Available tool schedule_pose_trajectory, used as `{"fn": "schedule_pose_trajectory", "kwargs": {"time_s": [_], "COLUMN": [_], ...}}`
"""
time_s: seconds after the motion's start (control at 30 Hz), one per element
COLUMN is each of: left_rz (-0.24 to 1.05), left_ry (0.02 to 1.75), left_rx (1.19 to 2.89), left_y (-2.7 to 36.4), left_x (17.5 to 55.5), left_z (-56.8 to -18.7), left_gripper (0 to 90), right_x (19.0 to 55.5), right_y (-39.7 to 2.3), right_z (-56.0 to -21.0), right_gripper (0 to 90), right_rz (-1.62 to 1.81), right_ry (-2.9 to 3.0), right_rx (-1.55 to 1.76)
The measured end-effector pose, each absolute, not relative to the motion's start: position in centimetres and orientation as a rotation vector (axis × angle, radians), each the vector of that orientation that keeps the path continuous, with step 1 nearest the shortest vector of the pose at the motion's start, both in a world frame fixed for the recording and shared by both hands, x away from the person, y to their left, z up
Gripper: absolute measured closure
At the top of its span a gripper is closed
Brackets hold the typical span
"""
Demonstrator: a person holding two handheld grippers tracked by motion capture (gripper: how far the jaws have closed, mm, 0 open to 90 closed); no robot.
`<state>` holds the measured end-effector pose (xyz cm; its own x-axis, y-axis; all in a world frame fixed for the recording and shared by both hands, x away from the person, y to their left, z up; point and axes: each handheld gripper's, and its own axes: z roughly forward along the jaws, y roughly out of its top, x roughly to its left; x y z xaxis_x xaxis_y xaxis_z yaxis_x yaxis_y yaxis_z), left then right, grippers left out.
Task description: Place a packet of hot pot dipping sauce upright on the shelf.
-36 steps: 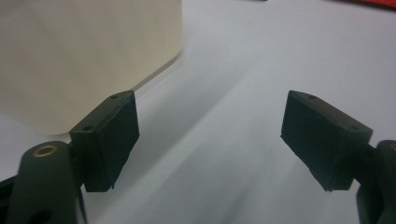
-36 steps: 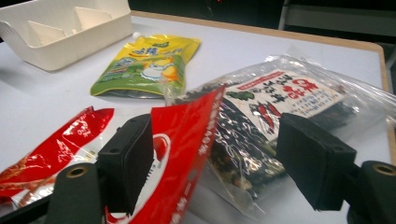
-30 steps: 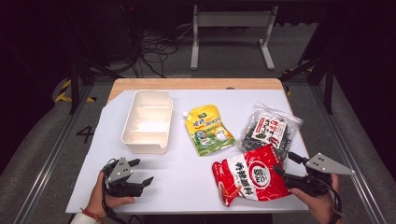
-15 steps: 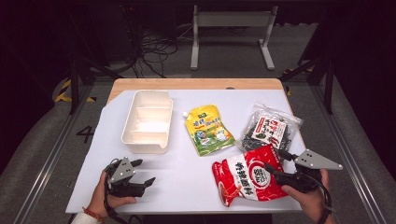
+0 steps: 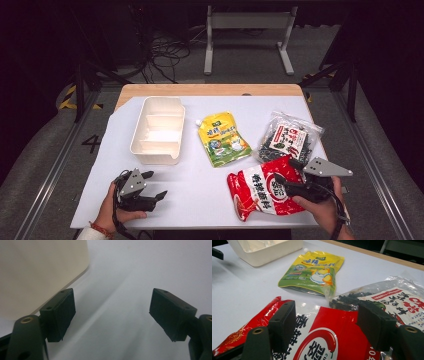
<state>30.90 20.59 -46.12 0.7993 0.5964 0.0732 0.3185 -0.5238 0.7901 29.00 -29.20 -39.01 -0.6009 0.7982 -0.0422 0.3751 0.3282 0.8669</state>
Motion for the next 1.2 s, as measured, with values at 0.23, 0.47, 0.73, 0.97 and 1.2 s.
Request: {"fn": "schedule_pose_trajectory", "kwargs": {"time_s": [0.23, 0.47, 0.73, 0.97, 1.2], "left_rz": [0.422, 0.42, 0.412, 0.394, 0.349], "left_ry": [0.666, 0.662, 0.662, 0.647, 0.59], "left_rx": [2.167, 2.166, 2.163, 2.163, 2.165], "left_y": [20.5, 20.4, 20.2, 19.7, 17.8], "left_x": [30.8, 30.7, 30.5, 30.7, 31.1], "left_z": [-46.2, -46.1, -46.1, -45.9, -45.4], "left_gripper": [21.5, 21.5, 22.9, 22.5, 21.9], "right_x": [28.5, 28.0, 26.6, 26.5, 27.3], "right_y": [-30.1, -31.5, -33.3, -32.5, -30.2], "right_z": [-39.2, -39.6, -41.6, -43.5, -43.0], "right_gripper": [30.1, 26.5, 18.3, 40.2, 82.1], "right_rz": [1.176, 1.131, 1.16, 1.187, 1.183], "right_ry": [2.131, 2.123, 2.197, 2.379, 2.429], "right_rx": [1.053, 1.136, 1.357, 1.359, 1.174]}}
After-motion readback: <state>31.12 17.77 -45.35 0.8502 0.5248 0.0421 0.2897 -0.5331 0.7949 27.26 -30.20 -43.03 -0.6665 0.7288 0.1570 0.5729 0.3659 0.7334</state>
